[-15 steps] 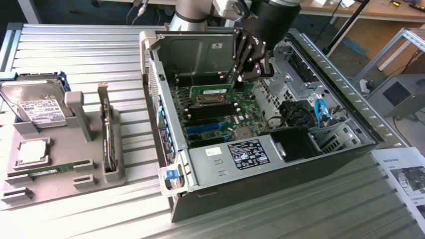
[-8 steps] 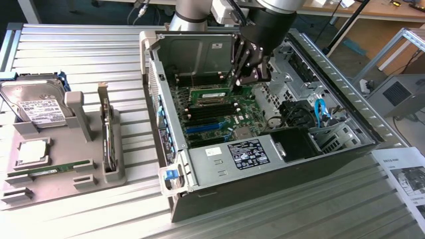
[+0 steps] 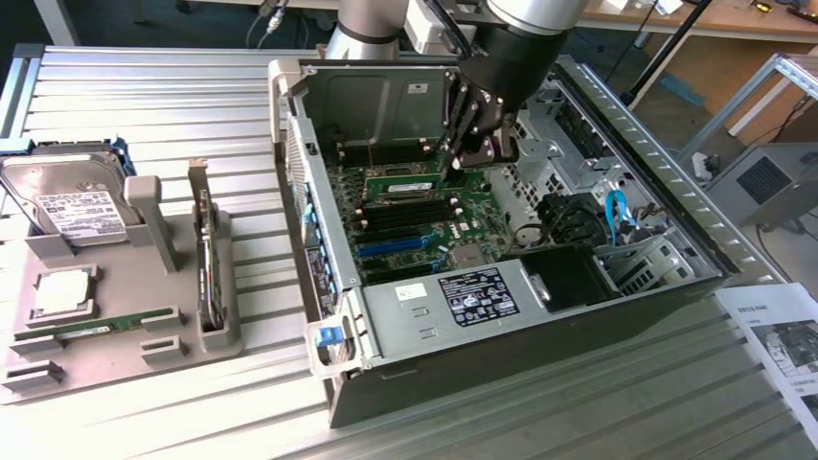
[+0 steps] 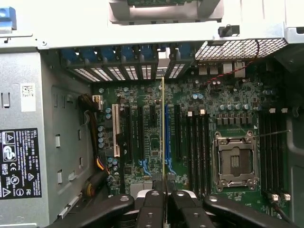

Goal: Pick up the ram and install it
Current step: 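Pick up the ram and move it above insertion slot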

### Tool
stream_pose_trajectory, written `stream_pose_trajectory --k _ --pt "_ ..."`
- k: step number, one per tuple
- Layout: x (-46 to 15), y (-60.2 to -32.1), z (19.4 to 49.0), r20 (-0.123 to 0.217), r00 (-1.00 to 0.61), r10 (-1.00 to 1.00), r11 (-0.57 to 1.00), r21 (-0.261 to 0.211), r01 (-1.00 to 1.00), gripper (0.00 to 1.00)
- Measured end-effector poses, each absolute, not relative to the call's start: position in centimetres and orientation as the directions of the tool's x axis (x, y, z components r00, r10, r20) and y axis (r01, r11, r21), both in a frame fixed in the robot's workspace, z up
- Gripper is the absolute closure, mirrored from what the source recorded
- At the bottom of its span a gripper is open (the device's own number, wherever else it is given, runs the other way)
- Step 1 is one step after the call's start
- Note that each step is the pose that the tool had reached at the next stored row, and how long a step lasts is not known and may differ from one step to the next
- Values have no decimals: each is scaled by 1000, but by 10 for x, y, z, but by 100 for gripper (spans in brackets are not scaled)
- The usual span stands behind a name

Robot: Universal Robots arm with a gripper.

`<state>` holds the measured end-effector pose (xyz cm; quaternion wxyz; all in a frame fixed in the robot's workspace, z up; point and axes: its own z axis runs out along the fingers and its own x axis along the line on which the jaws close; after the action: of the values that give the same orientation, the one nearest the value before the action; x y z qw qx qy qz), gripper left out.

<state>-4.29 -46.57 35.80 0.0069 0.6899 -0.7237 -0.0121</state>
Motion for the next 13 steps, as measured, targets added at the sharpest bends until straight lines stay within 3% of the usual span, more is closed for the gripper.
stream_pose_trajectory --k 13 --pt "-43 -460 354 -8 -48 -999 48 27 -998 88"
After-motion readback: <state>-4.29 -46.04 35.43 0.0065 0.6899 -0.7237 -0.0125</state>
